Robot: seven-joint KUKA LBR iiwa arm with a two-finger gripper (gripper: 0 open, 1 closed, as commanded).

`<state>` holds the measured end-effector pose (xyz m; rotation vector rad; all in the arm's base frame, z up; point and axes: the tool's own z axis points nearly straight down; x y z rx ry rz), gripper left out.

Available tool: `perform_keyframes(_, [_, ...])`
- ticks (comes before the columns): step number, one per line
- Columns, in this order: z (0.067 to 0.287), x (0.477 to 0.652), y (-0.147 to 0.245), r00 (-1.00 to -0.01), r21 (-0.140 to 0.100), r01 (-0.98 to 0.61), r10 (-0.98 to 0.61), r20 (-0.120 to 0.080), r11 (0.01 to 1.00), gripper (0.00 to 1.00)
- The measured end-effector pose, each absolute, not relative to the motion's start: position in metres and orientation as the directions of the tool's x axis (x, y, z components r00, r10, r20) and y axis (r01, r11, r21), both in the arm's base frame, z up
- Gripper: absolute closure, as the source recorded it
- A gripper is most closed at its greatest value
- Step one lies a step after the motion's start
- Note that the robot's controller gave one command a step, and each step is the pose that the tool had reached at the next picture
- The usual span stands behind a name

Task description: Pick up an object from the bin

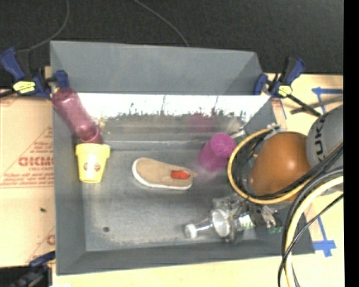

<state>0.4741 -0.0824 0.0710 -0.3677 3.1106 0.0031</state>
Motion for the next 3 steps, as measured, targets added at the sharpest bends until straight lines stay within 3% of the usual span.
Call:
perform_keyframes(1, [0.074, 0.473, -0.083, -0.972, 0.001, -0.233, -0.233, -0.007, 0.972, 1.00])
perform_keyframes(3, [0.106, 0.474, -0.085, -0.973, -0.003, -0.230, -0.230, -0.009, 0.973, 1.00])
